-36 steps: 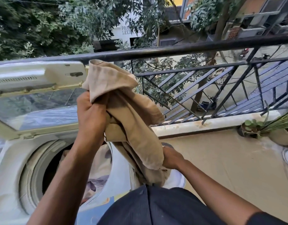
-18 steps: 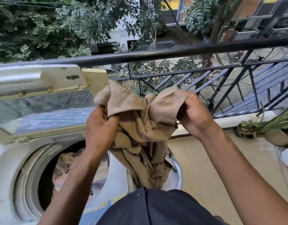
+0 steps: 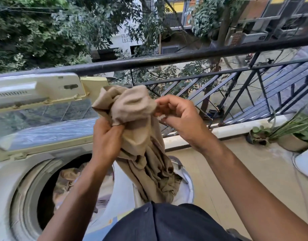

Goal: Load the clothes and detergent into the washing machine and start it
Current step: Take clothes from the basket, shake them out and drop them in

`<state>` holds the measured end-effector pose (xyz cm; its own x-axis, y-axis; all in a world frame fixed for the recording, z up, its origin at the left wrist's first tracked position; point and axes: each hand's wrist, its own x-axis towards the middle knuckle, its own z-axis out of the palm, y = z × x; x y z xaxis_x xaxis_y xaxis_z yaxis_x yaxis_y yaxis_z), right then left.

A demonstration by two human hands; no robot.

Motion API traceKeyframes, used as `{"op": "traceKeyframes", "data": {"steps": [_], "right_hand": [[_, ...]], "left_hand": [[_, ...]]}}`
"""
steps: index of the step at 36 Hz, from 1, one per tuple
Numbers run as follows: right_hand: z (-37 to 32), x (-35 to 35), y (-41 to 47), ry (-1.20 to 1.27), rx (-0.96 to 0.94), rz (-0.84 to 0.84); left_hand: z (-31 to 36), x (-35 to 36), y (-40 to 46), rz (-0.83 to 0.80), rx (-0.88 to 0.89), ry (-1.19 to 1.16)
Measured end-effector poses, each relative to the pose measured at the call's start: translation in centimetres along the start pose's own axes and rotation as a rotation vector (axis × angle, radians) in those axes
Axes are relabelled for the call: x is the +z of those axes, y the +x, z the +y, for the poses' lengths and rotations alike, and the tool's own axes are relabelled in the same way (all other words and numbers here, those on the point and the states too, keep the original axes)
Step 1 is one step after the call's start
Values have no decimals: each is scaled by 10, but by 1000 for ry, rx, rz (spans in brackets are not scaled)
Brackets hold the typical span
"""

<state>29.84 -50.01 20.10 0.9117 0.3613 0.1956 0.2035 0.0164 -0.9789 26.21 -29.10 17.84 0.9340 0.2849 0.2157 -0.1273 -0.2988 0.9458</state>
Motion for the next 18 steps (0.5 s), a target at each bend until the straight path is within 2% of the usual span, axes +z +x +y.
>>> {"op": "traceKeyframes", "data": {"steps": [2, 7, 10, 15, 18], "right_hand": [[23, -5, -5, -159, 89, 34], [103, -8, -23, -452, 441, -188], [154, -2, -31, -588, 583, -212], [245, -8, -44, -699, 651, -177], [237, -10, -44, -681, 639, -102]], "left_hand": [[9, -3, 1, 24, 9, -90], [23, -9, 4, 96, 22, -210], [30, -12, 6, 92, 39, -287], [38, -18, 3, 65, 83, -302], [33, -21, 1, 46, 68, -267]]}}
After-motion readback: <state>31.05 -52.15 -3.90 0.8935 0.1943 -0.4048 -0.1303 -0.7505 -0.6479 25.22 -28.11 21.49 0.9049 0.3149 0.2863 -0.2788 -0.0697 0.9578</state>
